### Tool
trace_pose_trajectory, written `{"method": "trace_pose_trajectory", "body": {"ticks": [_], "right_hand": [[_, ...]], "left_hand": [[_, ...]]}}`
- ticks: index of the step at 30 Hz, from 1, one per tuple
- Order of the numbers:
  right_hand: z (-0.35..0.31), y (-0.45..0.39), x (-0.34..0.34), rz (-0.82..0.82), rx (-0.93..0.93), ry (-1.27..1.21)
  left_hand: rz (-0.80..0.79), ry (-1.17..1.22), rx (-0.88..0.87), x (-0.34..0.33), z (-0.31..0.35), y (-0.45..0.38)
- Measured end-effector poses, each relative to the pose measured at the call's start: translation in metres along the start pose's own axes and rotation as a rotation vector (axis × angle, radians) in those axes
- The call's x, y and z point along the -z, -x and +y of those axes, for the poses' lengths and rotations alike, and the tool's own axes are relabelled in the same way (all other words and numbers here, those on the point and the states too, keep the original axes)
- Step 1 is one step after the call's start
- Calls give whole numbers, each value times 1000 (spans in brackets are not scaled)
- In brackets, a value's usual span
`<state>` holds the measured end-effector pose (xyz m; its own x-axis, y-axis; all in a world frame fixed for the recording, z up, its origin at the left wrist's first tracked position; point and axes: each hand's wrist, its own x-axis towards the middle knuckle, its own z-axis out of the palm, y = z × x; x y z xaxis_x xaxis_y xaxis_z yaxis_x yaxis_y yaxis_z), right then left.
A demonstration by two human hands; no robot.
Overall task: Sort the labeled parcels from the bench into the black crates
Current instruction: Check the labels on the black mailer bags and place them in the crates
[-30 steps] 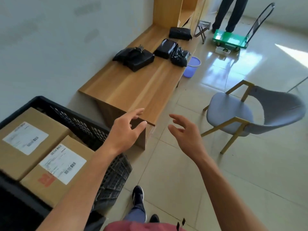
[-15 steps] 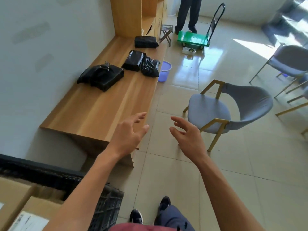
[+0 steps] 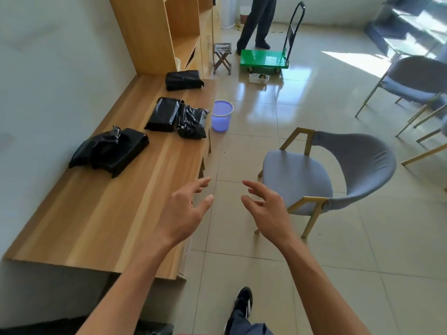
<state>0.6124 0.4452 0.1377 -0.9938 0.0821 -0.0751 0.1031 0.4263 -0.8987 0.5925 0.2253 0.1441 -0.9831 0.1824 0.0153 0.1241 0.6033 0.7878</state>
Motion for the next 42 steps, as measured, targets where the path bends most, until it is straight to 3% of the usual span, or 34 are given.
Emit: {"method": "trace_pose_trajectory", "body": {"ticks": [13,24,42], "right_hand": [[-5,-139,14,-95,20,48],[-20,-274,-35,-156,13,105],[0,-427,-104,-329,-103,118]], "left_hand": [[83,20,67,-4,-12,-124],[140,102,106,30,-70,-242],[122,69,290,39,-144,-355]]}}
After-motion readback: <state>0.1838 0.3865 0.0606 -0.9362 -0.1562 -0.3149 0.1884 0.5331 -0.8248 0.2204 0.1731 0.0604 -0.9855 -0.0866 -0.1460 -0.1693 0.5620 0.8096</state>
